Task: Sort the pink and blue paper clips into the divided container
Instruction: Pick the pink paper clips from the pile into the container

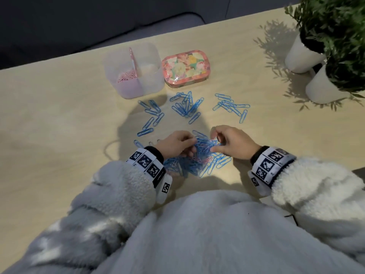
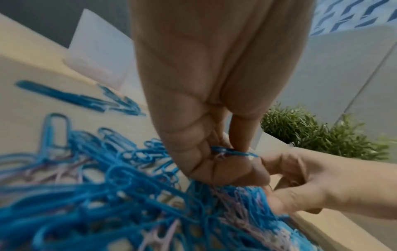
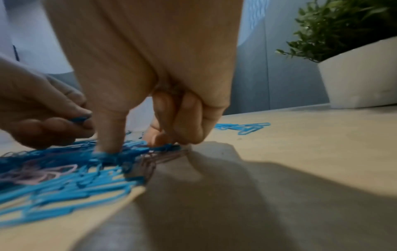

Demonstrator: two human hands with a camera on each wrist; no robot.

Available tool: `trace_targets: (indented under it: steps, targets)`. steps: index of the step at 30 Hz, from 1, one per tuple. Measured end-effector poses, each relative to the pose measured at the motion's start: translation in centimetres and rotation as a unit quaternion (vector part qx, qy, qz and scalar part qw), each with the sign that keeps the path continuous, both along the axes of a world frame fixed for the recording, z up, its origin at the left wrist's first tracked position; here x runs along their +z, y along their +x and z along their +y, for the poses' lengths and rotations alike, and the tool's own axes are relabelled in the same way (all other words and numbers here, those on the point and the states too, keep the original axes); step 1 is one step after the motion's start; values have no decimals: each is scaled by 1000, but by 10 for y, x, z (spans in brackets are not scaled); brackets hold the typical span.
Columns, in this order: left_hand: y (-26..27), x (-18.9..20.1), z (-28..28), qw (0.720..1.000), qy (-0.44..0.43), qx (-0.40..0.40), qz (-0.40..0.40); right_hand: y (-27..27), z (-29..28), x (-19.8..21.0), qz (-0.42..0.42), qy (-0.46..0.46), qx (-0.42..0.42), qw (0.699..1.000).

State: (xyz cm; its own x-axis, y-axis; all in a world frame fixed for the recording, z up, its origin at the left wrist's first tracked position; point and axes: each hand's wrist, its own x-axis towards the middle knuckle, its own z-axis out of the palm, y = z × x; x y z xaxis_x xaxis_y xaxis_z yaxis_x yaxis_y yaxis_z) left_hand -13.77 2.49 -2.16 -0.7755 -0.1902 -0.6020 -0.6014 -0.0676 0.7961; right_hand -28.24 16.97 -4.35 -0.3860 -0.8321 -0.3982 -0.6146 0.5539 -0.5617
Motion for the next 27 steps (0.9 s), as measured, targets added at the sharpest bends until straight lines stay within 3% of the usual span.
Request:
trace_targets:
  steps: [3,7,10,13,14,18,20,24,27]
  targets:
    - [2,1,-3,987,127,99,-3,-5,-12,-2,27,-44,-41,998]
    - [7,1,-10,971,185,152,0,-26,-18,-1,-65,-67,-122,988]
    - [10,-1,-12,983,124,136,14,-41,-16,7,-49,-70,-164,983]
    - [8,-3,-12,990,52,129,32,-41,-10,15,95,-55,-160,981]
    - [6,-3,-12,991,38,125,37,-35,-12,19,105,-74,-146,981]
    - [-5,-1,-5,992,8,111,61,1,-22,30,-92,-126,-44,987]
    - [-10,0,-1,992,-12,102,75,6,-25,29,-129,-137,-28,982]
    - [-13,-1,-1,990,-91,76,75,-14,-21,24,-113,-113,-138,978]
    - [-8,-8,-8,969,-240,16,55,-35,-6,16,10,-59,-189,980]
